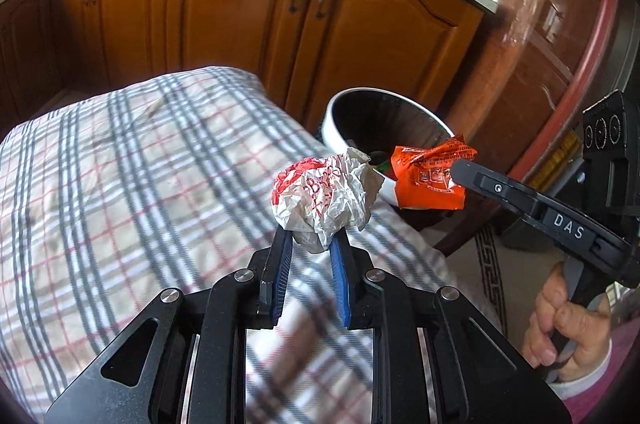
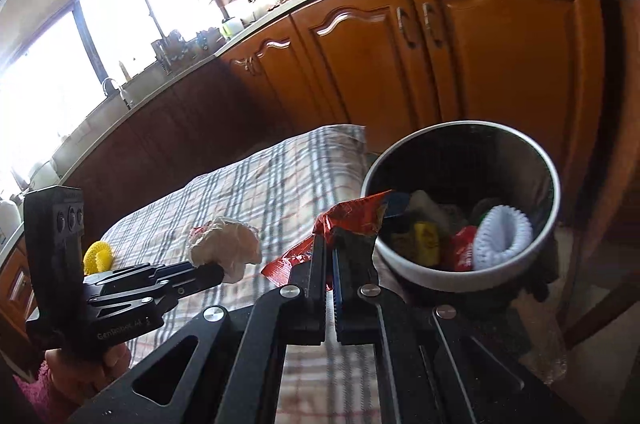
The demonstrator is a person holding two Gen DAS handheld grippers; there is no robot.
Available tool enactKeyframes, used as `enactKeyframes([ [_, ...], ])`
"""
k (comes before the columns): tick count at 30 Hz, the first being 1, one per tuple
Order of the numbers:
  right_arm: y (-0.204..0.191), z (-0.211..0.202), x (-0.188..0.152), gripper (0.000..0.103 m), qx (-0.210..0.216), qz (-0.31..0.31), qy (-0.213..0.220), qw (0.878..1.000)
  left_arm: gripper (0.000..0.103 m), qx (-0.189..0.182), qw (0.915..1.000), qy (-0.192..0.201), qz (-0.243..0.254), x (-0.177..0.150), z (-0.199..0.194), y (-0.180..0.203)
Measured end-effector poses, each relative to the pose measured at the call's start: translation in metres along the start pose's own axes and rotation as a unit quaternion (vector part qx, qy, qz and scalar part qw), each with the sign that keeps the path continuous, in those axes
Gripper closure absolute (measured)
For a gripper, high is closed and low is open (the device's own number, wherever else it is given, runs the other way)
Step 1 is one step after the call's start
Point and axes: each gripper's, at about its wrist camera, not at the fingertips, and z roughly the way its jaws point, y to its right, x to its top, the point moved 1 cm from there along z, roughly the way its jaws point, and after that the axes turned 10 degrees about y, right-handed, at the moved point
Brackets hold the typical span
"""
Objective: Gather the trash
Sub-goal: 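Carry the crumpled paper in the left tool over the bin while the right tool carries the orange packet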
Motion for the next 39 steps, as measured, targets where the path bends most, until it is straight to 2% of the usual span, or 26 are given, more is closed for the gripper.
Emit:
enactKeyframes([
  [11, 0.035, -0.019, 0.006, 0.101, -0.024, 0.021, 0.020, 0.999, 0.085, -0.011, 0.9993, -0.001, 0.035, 0.006, 0.013, 0.036],
  [23, 0.052, -0.035, 0.013, 0.101, -0.037, 0.030, 0.040, 0.998, 0.085, -0.022, 0.9983, -0.004, 0.054, 0.019, 0.024, 0.058],
  [39, 0.067, -0.035, 0.020, 0.101, -0.044, 0.032, 0.042, 0.998, 0.085, -0.021, 0.9972, -0.004, 0.071, 0.035, 0.042, 0.081],
])
